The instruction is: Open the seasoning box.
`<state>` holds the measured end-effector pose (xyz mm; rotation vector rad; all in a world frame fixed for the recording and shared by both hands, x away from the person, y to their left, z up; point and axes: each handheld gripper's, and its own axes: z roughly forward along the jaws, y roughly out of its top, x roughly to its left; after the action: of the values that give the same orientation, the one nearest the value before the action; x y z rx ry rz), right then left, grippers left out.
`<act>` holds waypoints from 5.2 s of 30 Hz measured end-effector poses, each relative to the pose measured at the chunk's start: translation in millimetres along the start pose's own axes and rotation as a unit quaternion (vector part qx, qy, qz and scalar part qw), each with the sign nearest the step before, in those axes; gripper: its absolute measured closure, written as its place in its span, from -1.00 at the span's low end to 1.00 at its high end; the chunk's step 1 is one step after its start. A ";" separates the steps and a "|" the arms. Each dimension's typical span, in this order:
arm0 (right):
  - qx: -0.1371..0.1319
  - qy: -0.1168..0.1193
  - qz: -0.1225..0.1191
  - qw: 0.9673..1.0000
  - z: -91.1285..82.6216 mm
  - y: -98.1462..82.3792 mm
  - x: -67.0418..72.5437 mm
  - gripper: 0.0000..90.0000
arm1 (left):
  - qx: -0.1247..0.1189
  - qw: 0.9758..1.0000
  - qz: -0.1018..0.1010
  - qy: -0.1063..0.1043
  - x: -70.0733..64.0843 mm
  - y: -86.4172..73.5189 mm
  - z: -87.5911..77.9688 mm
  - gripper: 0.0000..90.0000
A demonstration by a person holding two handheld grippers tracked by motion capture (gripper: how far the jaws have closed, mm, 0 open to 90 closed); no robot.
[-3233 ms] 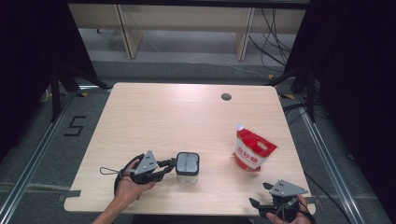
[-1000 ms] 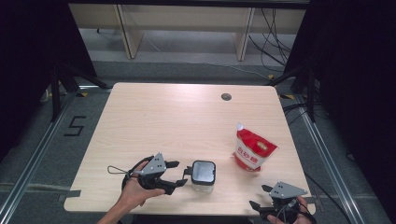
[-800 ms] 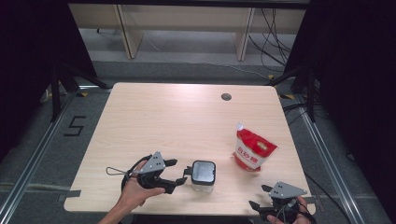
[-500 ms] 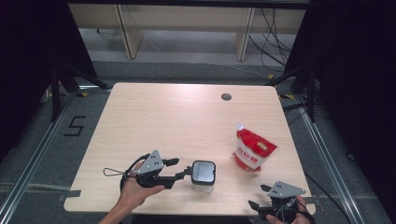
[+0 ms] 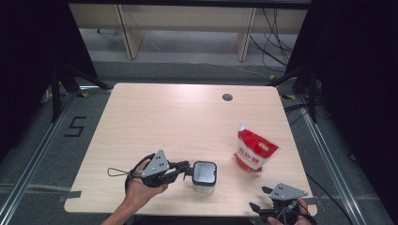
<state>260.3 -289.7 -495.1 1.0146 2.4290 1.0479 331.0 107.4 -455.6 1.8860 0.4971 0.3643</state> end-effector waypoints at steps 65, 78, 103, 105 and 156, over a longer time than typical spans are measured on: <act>-0.138 0.062 -0.104 0.983 28.0 62.0 26.7 0.88 | -0.005 1.000 -0.029 -0.012 3.7 -13.8 6.3 0.98; -0.136 0.064 -0.110 0.982 30.0 64.6 26.3 0.88 | -0.013 0.999 -0.029 -0.015 4.4 -15.3 6.7 0.98; -0.139 0.079 -0.130 0.978 40.0 82.0 34.3 0.99 | -0.012 0.999 -0.031 -0.015 5.9 -17.0 6.0 0.98; -0.145 0.081 -0.126 0.978 41.9 84.2 34.9 0.99 | -0.013 0.999 -0.031 -0.015 5.7 -17.2 5.9 0.98; -0.169 0.106 -0.168 0.965 58.0 140.1 64.4 0.98 | 0.082 0.995 -0.050 -0.020 9.9 -48.5 -16.5 -0.65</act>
<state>313.5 -146.7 -433.0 0.3795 2.3509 1.4355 323.7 141.0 -495.0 2.0133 0.6075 0.2240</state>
